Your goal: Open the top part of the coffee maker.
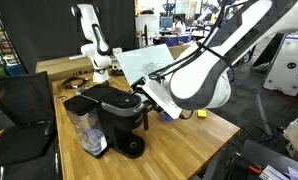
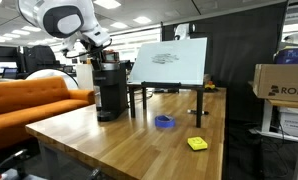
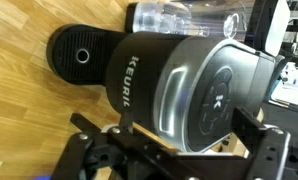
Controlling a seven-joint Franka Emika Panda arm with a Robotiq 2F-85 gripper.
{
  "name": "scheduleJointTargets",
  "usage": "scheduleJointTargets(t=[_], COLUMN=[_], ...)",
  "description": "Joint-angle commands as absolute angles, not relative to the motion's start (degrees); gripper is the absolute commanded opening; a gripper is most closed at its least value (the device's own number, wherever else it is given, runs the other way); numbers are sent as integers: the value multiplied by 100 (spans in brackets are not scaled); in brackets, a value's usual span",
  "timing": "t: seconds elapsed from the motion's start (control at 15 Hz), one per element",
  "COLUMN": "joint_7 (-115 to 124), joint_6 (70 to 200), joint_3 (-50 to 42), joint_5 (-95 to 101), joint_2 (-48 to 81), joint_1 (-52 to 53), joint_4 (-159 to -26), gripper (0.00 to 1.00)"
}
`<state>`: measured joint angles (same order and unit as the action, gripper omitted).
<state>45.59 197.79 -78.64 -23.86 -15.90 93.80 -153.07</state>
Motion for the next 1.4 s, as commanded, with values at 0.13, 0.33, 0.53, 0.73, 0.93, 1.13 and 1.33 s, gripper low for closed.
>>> scheduleJointTargets(t=[0.13,0.33,0.53,0.73,0.93,1.13,1.33], joint_7=[4718,4724,4713,4720,4703,4690,4679], joint_6=[19783,19782,19883,19809,19809,19807,19797], joint_3=[-8254,-8318,-8401,-8370,-8302,-8193,-8071], joint_5=[-2171,-2014,-1894,-1781,-1664,-1530,-1397], joint_2=[-1866,-1968,-2116,-2195,-2324,-2433,-2562], joint_1=[9801,9831,9898,9840,9796,9712,9611], joint_4=[-15199,-15044,-14973,-14910,-14904,-14885,-14851], gripper=[100,100,100,100,100,100,100])
